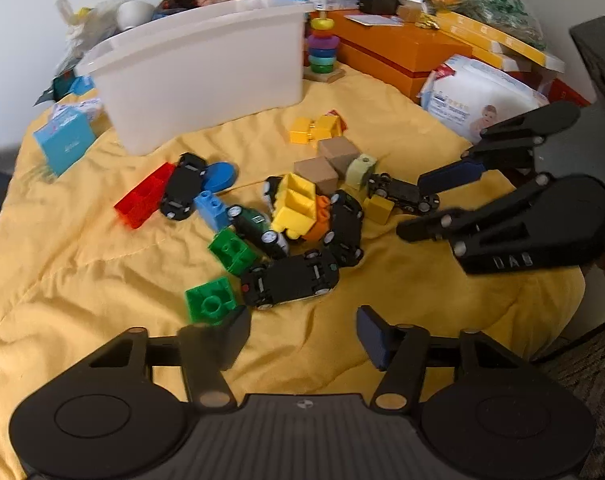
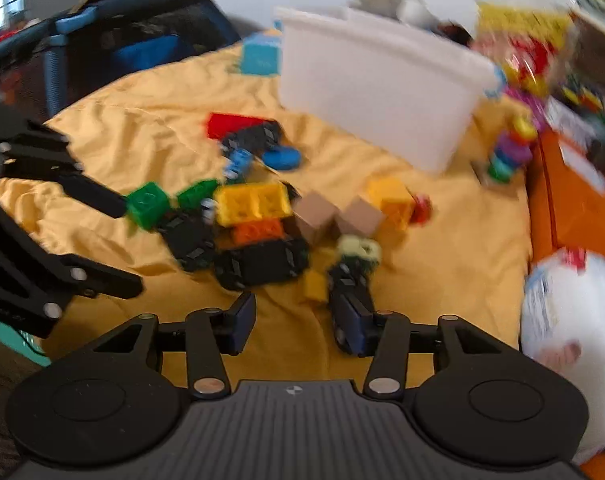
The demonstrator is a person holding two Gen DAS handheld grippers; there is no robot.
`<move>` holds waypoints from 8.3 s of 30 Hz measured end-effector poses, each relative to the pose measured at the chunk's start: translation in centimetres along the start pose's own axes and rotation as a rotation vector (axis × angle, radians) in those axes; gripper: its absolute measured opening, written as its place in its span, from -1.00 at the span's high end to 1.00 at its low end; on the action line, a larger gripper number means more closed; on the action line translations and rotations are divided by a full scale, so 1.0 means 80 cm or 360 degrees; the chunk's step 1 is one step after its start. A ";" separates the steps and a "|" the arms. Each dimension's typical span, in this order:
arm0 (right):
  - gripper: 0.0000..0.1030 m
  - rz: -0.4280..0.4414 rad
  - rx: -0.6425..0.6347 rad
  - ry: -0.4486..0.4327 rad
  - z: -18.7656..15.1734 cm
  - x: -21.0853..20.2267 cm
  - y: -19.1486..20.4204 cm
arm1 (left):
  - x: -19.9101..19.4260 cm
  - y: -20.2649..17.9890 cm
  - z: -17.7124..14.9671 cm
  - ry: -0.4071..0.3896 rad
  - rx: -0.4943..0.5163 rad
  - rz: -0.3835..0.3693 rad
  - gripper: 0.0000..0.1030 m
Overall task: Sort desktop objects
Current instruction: 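Grasp the black toy car with the right tool and lift it, then grasp the green and red toy car with the left tool, then carry both toy cars over the white bin and open both tools, then move both open tools back over the toy pile, then grasp the green toy car with the right tool while the left tool grasps the white race car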
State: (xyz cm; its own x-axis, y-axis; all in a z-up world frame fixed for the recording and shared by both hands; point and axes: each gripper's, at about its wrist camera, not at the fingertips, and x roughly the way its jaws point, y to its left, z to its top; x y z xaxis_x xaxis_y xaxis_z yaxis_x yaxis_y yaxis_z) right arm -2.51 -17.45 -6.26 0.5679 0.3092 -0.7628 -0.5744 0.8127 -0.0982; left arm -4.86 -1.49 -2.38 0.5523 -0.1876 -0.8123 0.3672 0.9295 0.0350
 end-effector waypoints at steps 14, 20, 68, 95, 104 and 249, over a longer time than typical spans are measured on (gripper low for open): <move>0.00 -0.0048 0.0203 0.0069 0.002 0.028 -0.052 | 0.041 0.060 0.008 0.0150 -0.0628 -0.0292 -0.04; 0.36 0.0053 0.0128 0.0138 -0.007 0.032 -0.042 | 0.060 0.080 0.015 0.0112 -0.0963 -0.0324 -0.02; 0.63 0.0135 -0.0033 0.0088 -0.016 -0.008 -0.005 | -0.003 0.052 -0.029 0.0072 -0.0631 -0.0171 -0.03; 0.20 0.0306 0.0394 0.0103 -0.027 -0.005 -0.043 | 0.036 -0.059 -0.023 0.0148 0.0679 0.0569 0.36; 0.18 0.0305 0.0365 0.0107 -0.029 -0.006 -0.036 | 0.006 -0.065 -0.017 0.0045 0.0394 0.0076 0.18; 0.66 0.0007 0.0190 0.0052 -0.005 0.017 0.000 | 0.050 0.072 0.052 -0.0026 -0.0360 -0.0251 0.73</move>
State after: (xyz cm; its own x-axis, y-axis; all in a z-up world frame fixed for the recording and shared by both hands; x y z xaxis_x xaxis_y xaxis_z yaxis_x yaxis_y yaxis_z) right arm -1.97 -17.21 -7.54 0.5448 0.2980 -0.7839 -0.5012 0.8651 -0.0195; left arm 2.57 1.82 -3.02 0.5141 -0.3391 -0.7878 0.2743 0.9353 -0.2236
